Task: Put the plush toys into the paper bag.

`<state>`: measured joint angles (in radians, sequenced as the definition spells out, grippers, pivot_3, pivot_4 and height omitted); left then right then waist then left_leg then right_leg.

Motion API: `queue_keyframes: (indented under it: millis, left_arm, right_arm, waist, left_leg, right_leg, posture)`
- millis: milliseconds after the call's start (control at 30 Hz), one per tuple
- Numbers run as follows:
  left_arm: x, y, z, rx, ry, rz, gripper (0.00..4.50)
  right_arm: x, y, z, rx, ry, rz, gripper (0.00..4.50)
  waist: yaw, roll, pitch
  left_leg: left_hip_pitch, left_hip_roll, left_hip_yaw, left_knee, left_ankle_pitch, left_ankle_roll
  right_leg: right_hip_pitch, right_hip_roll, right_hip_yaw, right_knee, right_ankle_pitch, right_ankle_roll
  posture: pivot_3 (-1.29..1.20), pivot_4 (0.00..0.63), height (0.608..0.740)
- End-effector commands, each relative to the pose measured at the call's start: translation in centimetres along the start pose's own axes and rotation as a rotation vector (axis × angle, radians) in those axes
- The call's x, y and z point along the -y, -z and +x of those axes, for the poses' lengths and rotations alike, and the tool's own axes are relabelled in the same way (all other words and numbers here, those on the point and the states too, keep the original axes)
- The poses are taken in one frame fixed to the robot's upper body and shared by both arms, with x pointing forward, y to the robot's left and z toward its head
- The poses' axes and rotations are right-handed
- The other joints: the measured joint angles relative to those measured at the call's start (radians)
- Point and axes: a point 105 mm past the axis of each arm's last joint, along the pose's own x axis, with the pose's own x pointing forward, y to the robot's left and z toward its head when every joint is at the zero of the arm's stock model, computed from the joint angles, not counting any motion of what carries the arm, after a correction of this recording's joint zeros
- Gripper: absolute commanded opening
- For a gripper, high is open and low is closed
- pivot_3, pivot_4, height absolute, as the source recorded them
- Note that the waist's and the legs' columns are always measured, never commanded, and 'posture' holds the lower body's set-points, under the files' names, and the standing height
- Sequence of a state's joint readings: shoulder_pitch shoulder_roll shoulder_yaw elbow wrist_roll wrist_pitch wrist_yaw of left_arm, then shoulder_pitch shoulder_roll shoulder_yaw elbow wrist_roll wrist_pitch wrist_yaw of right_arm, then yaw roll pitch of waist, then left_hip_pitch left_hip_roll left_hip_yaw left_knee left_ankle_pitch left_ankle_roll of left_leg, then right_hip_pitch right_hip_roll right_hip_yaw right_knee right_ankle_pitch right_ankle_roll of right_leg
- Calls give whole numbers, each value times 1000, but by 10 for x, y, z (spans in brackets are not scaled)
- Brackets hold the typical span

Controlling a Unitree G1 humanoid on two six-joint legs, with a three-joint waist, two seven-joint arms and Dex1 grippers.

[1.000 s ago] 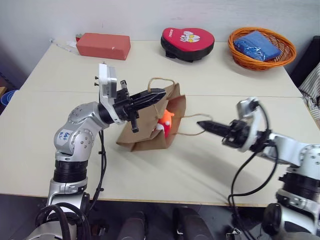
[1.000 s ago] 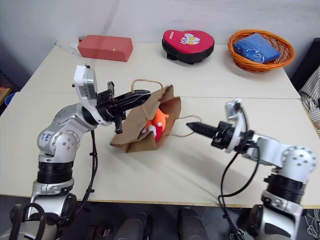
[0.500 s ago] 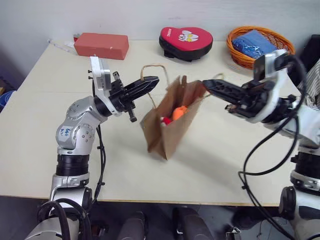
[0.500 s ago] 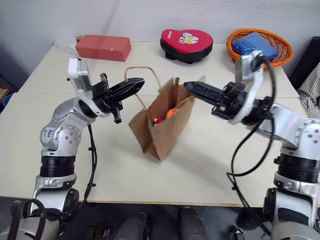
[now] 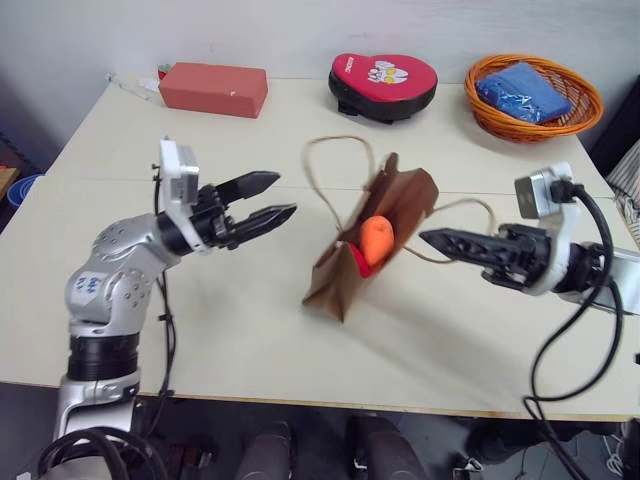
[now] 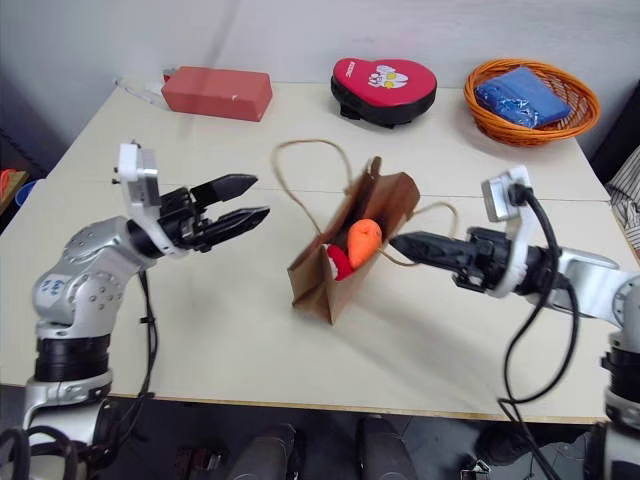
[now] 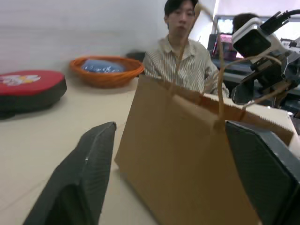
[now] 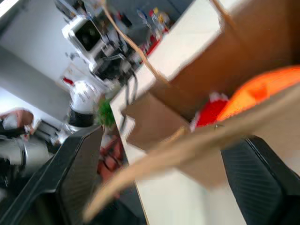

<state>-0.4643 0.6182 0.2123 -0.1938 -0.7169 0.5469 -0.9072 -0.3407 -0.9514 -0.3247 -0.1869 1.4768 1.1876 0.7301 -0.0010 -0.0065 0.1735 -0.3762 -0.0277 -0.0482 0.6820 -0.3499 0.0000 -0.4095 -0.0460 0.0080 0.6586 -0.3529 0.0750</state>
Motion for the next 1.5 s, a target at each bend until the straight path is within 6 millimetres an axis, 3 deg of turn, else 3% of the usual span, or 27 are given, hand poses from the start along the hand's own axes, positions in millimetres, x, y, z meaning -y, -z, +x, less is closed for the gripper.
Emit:
queue_keyframes:
  millis: [33, 167, 400, 600, 1033, 1267, 1367, 1500]
  left_arm:
    - [19, -7, -15, -22, 34, -3, 4458]
    - [32, 3, -23, -56, 21, -46, 4458]
    - [32, 7, -16, -35, -4, -55, 4458]
    - [29, 6, -6, -10, 8, -47, 4458]
    - [38, 11, -3, 9, 5, -64, 4458]
    - [50, 20, -3, 3, -29, -90, 4458]
    - [55, 27, 7, -2, -49, -85, 4500]
    - [60, 33, 25, 3, -73, -84, 4500]
  right_arm:
    - [-7, 7, -10, -34, -33, -94, 3640]
    - [-1, 17, -15, -33, -44, -104, 3640]
    - [-16, -11, 6, 60, -133, -228, 3640]
    - [-29, -21, 19, 9, -191, -298, 3640]
    - [-19, 12, 3, -211, -147, -382, 3640]
    - [11, 27, -2, -260, -38, -580, 3640]
    - [26, 22, 14, -142, 14, -658, 2997]
    - [41, 32, 43, -82, 43, -764, 1617]
  waist:
    - [1, 0, 0]
    - [4, 0, 0]
    - [2, 0, 0]
    - [5, 0, 0]
    - [24, 0, 0]
    - [25, 0, 0]
    - [22, 0, 0]
    - [23, 0, 0]
  left_leg:
    - [1, 0, 0, 0, 0, 0]
    - [1, 0, 0, 0, 0, 0]
    - [2, -1, 0, 1, 0, 0]
    - [2, -1, 0, 0, 0, 0]
    - [2, -1, 0, 1, 0, 0]
    - [2, -1, 0, 0, 0, 0]
    - [4, -1, 0, 1, 0, 0]
    - [4, -1, 1, 1, 0, -1]
  right_leg:
    - [0, 0, 0, 0, 0, 0]
    - [1, 0, 0, -2, 0, 0]
    - [1, 0, 0, -1, 0, 0]
    - [1, 0, 0, -1, 0, 0]
    - [1, 0, 0, -2, 0, 0]
    - [1, 0, 0, -2, 0, 0]
    - [2, 0, 0, -2, 0, 0]
    - [2, 0, 1, 0, 0, 0]
  posture:
    - [0, 150, 740]
    - [0, 150, 740]
    - [0, 150, 740]
    - [0, 150, 740]
    - [0, 150, 740]
    - [0, 150, 740]
    - [0, 150, 740]
    - [0, 150, 740]
